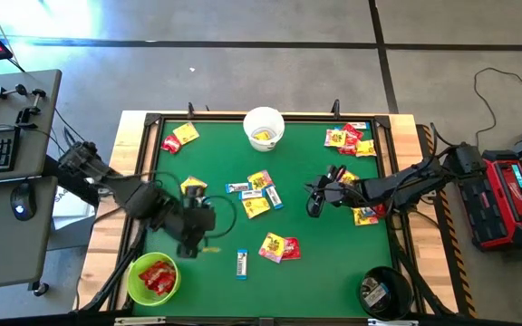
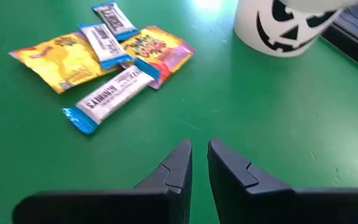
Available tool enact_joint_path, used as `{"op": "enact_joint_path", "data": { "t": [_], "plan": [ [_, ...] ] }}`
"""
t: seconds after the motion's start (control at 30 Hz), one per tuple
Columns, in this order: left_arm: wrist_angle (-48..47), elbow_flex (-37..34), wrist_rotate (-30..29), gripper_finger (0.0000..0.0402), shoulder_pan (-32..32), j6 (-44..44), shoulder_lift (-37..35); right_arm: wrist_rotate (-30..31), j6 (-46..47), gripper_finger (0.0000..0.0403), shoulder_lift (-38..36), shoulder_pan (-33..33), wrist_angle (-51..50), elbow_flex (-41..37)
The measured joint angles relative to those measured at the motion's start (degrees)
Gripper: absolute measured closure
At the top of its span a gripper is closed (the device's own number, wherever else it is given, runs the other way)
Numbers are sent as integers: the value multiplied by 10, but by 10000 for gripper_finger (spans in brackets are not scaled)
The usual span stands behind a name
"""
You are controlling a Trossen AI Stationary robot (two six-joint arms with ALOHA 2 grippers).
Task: Sort candy by brand, put in halloween buckets
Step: Put the red candy into the green bucket
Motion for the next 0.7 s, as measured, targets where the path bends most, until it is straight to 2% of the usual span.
{"op": "enact_joint_path", "data": {
  "t": [0.13, 0.43, 0.57, 0.7],
  "plan": [
    [33, 0, 21, 401, 57, 84, 0, -4, 4, 361, 0, 5, 0, 0],
    [71, 0, 38, 401, 153, 193, 13, -22, 3, 361, 0, 17, 2, 0],
    [116, 0, 86, 401, 188, 246, 31, -36, 2, 358, 0, 26, 32, 0],
    [161, 0, 109, 401, 221, 293, 58, -28, 2, 335, -4, 29, 37, 0]
  ]
}}
